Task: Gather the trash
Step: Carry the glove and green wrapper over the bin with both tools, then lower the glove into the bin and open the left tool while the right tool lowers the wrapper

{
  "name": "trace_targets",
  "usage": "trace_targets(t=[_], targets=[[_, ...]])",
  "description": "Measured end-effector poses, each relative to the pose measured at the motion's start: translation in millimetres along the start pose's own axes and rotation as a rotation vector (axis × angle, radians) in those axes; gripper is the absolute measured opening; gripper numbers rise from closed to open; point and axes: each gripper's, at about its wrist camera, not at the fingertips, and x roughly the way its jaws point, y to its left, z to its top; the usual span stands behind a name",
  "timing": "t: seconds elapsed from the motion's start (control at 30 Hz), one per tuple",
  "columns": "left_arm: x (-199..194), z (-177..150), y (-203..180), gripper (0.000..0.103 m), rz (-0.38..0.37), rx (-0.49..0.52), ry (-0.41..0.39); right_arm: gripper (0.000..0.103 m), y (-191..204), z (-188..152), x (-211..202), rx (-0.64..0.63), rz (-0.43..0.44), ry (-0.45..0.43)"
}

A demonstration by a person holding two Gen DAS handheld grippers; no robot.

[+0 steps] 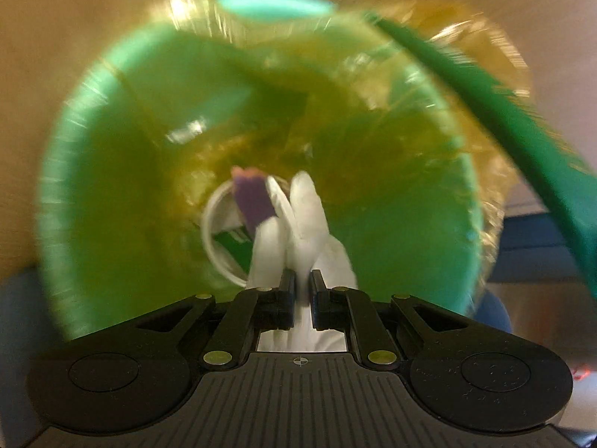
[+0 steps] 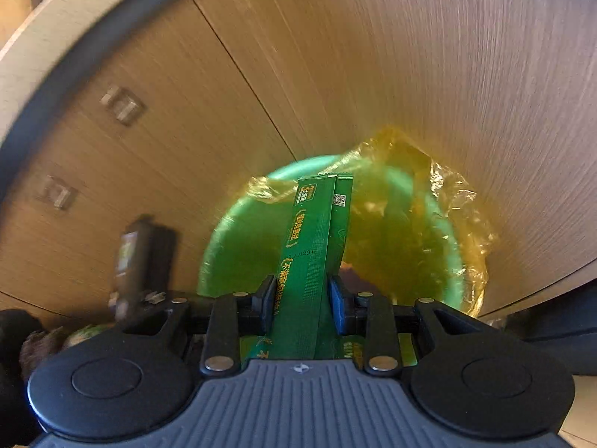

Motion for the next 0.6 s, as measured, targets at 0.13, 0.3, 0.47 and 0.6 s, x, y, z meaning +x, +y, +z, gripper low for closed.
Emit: trace_targets(t=[0.13, 0.3, 0.47, 0.6], targets=[[40.7, 2.1, 22.9, 0.019, -0.055, -0.121, 0.089, 0.03, -2.5, 9.9, 6.6, -0.034, -0.03, 0.033], [33.4, -5.8, 37.6, 0.019, -0.115, -0.178, 0.045, 0.03, -2.3, 9.7, 14.0, -0.064, -0.039, 0.084], [-28.8, -17.8, 37.6, 0.019, -0.143, -0.111, -0.086, 0.03, 2.1, 8.5, 40.1, -0.073, -0.015, 0.216], [-77.0, -35.8, 34.4, 0.019, -0.098, -0.032, -0.184, 0.03, 7.5, 6.9, 86.9, -0.091, -0.049, 0.391]])
